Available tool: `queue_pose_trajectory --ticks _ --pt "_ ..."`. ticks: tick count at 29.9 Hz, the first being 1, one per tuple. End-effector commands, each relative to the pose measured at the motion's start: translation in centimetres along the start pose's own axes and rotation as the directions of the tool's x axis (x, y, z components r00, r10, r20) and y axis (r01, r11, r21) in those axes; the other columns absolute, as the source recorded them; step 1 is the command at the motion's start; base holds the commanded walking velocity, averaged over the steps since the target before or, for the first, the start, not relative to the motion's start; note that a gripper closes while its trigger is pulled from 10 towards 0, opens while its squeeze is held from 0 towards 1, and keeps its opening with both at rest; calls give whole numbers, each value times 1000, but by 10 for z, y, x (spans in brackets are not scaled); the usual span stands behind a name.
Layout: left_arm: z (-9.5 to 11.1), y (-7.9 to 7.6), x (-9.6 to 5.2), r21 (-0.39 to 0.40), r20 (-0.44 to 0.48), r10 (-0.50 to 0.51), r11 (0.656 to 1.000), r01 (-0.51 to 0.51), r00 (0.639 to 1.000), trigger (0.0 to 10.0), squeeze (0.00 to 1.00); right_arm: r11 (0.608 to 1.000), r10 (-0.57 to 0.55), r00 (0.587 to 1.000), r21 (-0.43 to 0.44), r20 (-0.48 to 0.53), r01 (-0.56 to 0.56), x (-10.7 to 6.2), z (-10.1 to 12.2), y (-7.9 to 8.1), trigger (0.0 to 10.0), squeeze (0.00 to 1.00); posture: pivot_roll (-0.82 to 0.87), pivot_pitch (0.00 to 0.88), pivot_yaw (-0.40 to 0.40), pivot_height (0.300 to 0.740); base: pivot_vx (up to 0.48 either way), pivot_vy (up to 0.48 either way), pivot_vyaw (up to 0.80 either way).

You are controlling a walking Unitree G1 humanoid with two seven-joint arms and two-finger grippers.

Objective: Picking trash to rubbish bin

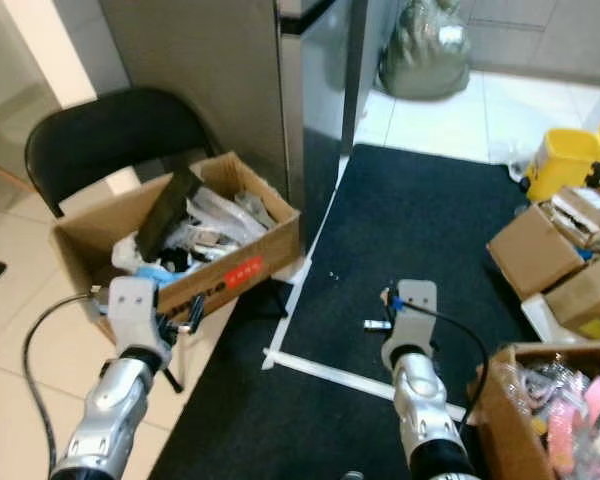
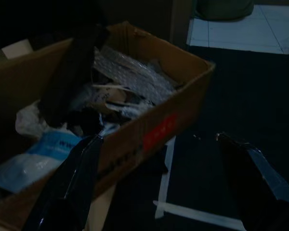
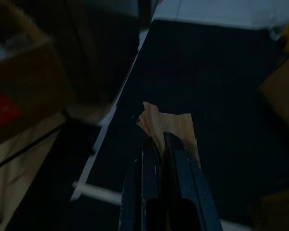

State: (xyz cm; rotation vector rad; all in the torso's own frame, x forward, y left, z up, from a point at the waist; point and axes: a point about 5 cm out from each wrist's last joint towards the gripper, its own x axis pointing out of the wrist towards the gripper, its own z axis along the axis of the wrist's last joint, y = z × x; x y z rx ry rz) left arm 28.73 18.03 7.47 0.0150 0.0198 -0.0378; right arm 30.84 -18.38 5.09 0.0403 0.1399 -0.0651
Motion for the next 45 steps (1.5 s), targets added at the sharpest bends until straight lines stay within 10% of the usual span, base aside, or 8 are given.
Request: queue_pose_trajectory --ticks 1,25,45 --pt "-6 5 -4 12 -29 9 1000 -8 1000 10000 0 1000 12 1000 -4 -18 -12 -2 -6 6 10000 0 64 111 6 740 334 0 0" --pt "-7 4 -5 12 -31 1 1000 -1 1000 10000 0 999 50 999 -12 10 -50 2 2 13 10000 0 67 98 -2 740 333 0 0" --pt "-7 4 -4 18 -32 -4 1000 5 999 10000 0 998 57 998 -4 17 -57 4 5 14 10000 0 70 100 0 740 332 0 752"
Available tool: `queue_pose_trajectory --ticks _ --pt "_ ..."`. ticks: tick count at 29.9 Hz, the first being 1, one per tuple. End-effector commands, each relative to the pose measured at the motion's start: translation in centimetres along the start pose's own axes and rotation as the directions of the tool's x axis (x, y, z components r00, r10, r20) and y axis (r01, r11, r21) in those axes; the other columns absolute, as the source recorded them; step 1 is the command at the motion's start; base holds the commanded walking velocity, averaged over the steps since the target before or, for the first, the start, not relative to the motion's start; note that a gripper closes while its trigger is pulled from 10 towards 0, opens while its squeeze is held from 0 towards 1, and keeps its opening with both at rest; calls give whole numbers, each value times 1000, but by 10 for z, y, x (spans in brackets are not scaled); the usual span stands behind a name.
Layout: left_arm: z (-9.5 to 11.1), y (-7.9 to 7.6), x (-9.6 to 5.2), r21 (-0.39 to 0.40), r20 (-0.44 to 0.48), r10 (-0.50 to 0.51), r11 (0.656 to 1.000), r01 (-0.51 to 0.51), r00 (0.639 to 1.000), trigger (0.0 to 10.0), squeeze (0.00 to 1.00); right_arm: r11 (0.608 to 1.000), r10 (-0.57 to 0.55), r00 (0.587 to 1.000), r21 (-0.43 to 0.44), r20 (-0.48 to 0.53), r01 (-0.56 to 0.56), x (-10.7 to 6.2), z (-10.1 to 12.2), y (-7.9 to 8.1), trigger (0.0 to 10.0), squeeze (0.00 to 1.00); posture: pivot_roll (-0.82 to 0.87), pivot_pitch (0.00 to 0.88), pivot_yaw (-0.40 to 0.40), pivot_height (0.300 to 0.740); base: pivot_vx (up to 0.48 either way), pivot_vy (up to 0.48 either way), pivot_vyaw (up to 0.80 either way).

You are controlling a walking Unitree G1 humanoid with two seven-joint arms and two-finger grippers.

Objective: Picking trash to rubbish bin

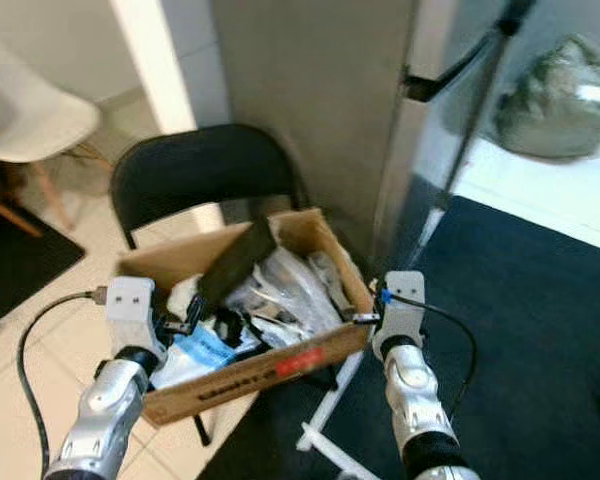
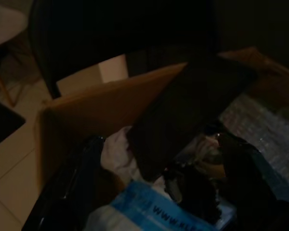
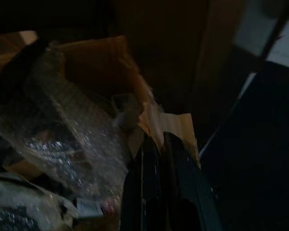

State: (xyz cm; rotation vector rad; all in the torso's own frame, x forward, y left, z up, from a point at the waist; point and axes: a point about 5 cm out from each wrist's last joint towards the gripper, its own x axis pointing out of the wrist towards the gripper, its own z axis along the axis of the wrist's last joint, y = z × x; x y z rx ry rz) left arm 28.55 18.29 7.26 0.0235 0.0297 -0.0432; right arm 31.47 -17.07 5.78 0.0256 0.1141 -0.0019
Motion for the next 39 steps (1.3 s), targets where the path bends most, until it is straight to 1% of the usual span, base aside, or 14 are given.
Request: queue_pose_trajectory --ticks 1,12,14,16,20,22,25,28,33,34,36,37,38,39 --pt "-4 2 -2 10 -22 1 1000 -1 1000 10000 0 1000 -5 1000 15 -7 5 0 -2 0 10000 0 70 100 0 740 334 0 800" --pt "-5 2 -2 8 -21 2 1000 -2 1000 10000 0 1000 -4 1000 15 -2 4 0 -1 0 10000 0 70 101 -2 740 331 0 735" --pt "-5 2 -2 8 -23 3 1000 -3 1000 10000 0 999 -12 1000 44 6 12 0 -1 0 10000 0 70 101 -2 740 326 0 0" --pt "-6 2 -2 7 -31 7 1000 -7 999 10000 0 998 -15 1000 54 4 15 1 -1 -2 10000 0 70 100 -2 740 0 0 0" --pt "-5 1 -2 7 -28 7 1000 -7 1000 10000 0 999 -11 1000 52 6 11 3 1 -2 10000 0 69 99 -2 740 0 0 0" --pt "-4 0 -1 30 -24 0 1000 0 1000 10000 0 999 -7 1000 48 14 7 4 4 -2 10000 0 69 99 -2 740 0 0 0" --pt "-4 -1 1 36 -25 -7 999 8 1000 10000 0 999 -8 1000 45 13 8 6 5 -2 10000 0 70 100 -5 740 0 0 0" --pt "-2 -6 2 63 -22 -46 997 47 999 10000 0 999 -21 1000 27 9 20 11 9 -5 10000 0 70 101 -6 740 0 0 0" --pt "-1 -13 2 90 -12 -97 991 98 995 10000 0 999 -40 999 2 -13 40 15 9 -8 10000 0 71 102 -8 740 0 0 0" --pt "0 -19 2 104 -8 -142 984 142 990 10000 0 998 -51 998 -29 -36 50 16 8 -11 10000 0 74 105 -13 740 0 0 0" --pt "0 -21 3 111 -8 -162 980 162 987 10000 0 998 -57 997 -41 -45 55 17 7 -12 10000 0 74 105 -13 740 0 0 0" --pt "0 -26 3 115 -16 -205 972 206 979 10000 0 995 -61 997 -83 -57 56 17 6 -15 10000 0 73 106 -14 740 0 0 0" --pt "0 -28 3 113 -21 -226 967 227 974 10000 0 993 -61 996 -109 -62 54 17 5 -16 10000 0 73 106 -14 740 0 0 0" --pt "-1 -31 3 97 -31 -256 961 258 966 10000 0 987 -70 995 -147 -75 58 16 3 -19 10000 0 70 108 -14 740 0 0 0"
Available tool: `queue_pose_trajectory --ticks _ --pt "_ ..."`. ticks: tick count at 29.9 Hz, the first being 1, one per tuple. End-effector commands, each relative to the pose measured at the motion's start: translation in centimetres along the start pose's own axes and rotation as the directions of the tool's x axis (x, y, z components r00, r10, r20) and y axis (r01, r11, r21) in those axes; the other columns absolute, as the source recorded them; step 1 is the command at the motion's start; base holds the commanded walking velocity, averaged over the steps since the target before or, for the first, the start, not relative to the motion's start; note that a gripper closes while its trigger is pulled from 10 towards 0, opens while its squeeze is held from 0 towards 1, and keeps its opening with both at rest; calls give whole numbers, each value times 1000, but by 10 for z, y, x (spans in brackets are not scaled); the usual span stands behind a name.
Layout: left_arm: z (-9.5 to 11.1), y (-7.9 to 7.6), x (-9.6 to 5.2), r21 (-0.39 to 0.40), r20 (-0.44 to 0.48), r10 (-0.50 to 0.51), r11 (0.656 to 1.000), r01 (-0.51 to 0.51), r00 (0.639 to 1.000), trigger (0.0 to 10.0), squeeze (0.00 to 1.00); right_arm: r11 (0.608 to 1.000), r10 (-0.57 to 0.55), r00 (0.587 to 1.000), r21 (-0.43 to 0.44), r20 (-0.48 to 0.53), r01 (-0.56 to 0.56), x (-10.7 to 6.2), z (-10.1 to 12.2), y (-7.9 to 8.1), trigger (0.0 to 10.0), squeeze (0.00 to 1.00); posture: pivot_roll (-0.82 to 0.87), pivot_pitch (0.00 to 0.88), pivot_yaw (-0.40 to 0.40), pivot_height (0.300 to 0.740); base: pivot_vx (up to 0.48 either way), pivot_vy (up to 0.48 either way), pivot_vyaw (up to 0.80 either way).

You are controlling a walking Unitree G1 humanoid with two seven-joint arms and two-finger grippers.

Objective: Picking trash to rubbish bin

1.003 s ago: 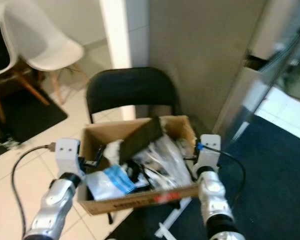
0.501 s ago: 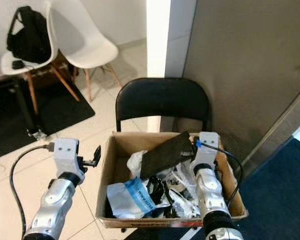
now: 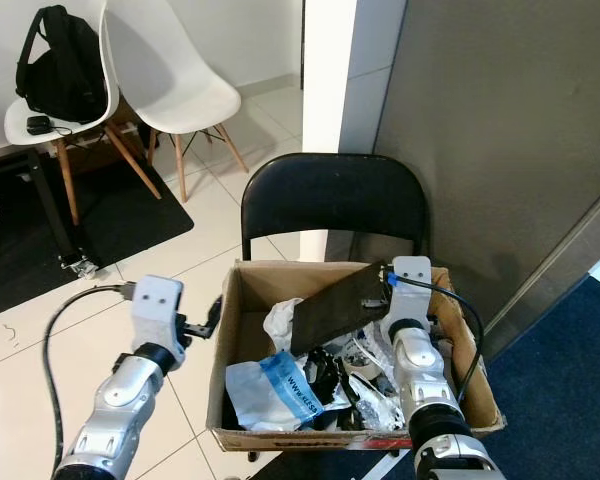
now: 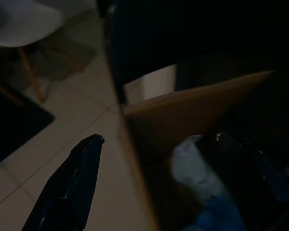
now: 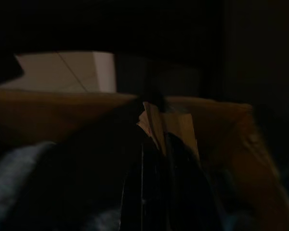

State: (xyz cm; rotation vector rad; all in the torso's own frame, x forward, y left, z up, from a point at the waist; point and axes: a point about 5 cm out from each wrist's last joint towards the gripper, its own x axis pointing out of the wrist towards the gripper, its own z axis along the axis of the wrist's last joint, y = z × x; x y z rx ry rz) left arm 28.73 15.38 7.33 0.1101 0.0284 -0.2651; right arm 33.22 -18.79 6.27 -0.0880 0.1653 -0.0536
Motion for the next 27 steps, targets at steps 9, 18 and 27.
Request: queue_pose_trajectory --ticks 9,18,27 --pt "1 -21 -8 -12 -12 -289 957 288 957 10000 0 986 -84 992 -149 -95 69 -1 -13 -26 10000 0 70 122 -16 740 0 0 0" --pt "3 -16 -11 7 -15 -317 948 317 948 10000 0 976 -106 981 -203 -160 73 -5 -23 -34 10000 0 76 130 -18 740 0 0 0" --pt "4 -12 -10 -12 -16 -308 951 307 951 10000 0 988 -78 965 -146 -251 42 -8 -35 -33 10000 1000 75 147 -18 740 0 0 0"
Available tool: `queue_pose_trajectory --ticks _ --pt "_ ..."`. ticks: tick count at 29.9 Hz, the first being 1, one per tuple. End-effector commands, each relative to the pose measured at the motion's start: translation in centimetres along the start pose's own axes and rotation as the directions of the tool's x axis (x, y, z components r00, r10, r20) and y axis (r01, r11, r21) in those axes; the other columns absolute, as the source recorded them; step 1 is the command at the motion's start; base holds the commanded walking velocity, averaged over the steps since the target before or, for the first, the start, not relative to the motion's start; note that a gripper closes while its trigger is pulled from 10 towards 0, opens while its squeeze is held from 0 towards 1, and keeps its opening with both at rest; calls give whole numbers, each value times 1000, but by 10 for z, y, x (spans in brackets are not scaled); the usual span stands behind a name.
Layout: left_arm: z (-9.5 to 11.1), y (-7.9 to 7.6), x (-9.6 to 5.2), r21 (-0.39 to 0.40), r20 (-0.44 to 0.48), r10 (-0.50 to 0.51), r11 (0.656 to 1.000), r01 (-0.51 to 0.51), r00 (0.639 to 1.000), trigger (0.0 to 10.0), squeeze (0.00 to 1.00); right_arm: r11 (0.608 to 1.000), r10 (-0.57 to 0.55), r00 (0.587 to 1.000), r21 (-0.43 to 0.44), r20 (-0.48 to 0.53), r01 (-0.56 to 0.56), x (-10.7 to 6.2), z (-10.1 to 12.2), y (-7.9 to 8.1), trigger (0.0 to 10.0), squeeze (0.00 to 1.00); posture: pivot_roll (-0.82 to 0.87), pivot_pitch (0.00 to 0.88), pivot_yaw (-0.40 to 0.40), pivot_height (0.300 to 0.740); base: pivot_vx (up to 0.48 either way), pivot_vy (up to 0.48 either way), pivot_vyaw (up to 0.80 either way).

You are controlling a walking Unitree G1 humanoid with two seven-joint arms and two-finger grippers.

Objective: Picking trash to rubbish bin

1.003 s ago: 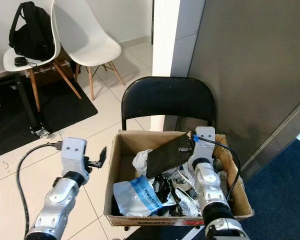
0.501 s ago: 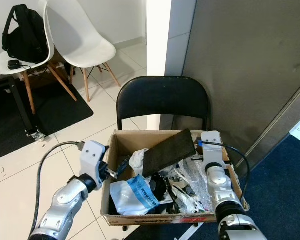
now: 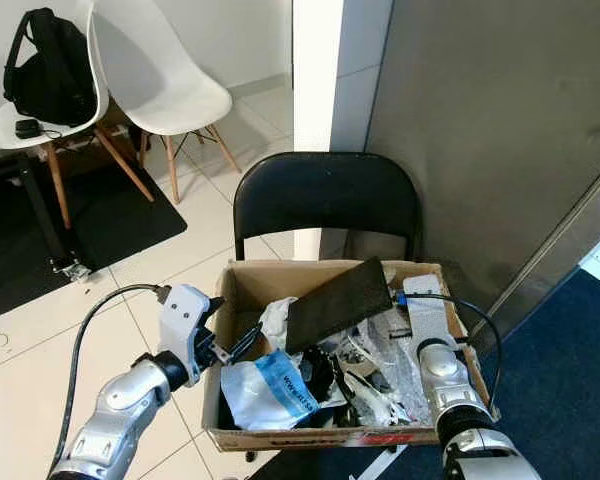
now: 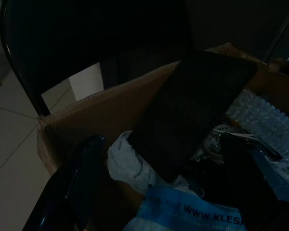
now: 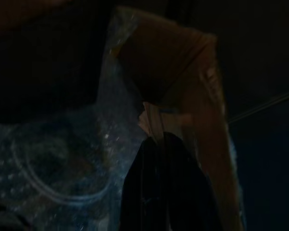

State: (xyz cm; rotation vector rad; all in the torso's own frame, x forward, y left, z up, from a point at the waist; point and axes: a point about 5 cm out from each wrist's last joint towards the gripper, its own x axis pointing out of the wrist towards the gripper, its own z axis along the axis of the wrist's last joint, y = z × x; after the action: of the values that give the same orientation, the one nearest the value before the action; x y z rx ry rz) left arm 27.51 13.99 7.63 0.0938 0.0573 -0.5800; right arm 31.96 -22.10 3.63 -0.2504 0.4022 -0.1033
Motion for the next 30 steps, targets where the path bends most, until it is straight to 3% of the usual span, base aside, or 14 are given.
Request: queue_pose_trajectory --ticks 1,5,6,7,9,10,16,18,19,20,23,30 --pt "0 3 -2 2 -8 4 1000 -4 1000 10000 0 1000 -4 1000 30 -24 4 -1 -4 -1 10000 1000 75 147 -18 740 0 0 0" --pt "0 4 -2 8 -10 17 1000 -17 1000 10000 0 1000 -25 1000 5 5 25 0 1 -3 10000 1000 75 145 -17 740 0 0 0" --pt "0 5 -2 11 -11 24 1000 -24 1000 10000 0 999 -40 999 16 34 39 1 5 -4 10000 867 73 151 -16 740 0 0 0" --pt "0 6 -2 15 -13 35 999 -34 999 10000 0 996 -62 995 62 84 57 1 12 -6 10000 0 74 150 -16 740 0 0 0" --pt "0 6 -2 17 -14 41 999 -41 999 10000 0 993 -77 990 98 117 66 1 17 -7 10000 0 74 150 -16 740 0 0 0" --pt "0 8 -2 15 -16 49 999 -49 999 10000 0 986 -85 985 156 148 62 1 23 -8 10000 0 75 150 -16 740 0 0 0" --pt "0 15 -1 25 -16 126 992 -126 992 10000 0 973 -76 967 229 242 19 0 37 -6 10000 0 72 152 -14 740 0 0 0" --pt "1 20 -1 1 -8 184 983 -184 983 10000 0 960 -89 968 279 234 20 0 37 -6 10000 0 67 154 -16 740 0 0 0" --pt "0 32 -2 -46 -13 325 944 -326 945 10000 0 939 -103 971 343 218 23 0 35 -5 10000 0 63 151 -15 740 0 0 0" --pt "-1 37 -3 -63 -24 389 919 -389 921 10000 0 934 -105 972 356 210 24 0 33 -5 10000 0 63 151 -15 740 0 0 0" --pt "-2 40 -8 -118 -25 444 888 -444 896 10000 0 931 -8 980 360 197 -65 -3 25 8 10000 0 58 153 -18 740 0 0 0" --pt "-4 26 -12 -56 -33 419 906 -420 907 10000 0 951 80 958 268 275 -156 -14 20 26 10000 0 51 153 -13 740 0 0 0"
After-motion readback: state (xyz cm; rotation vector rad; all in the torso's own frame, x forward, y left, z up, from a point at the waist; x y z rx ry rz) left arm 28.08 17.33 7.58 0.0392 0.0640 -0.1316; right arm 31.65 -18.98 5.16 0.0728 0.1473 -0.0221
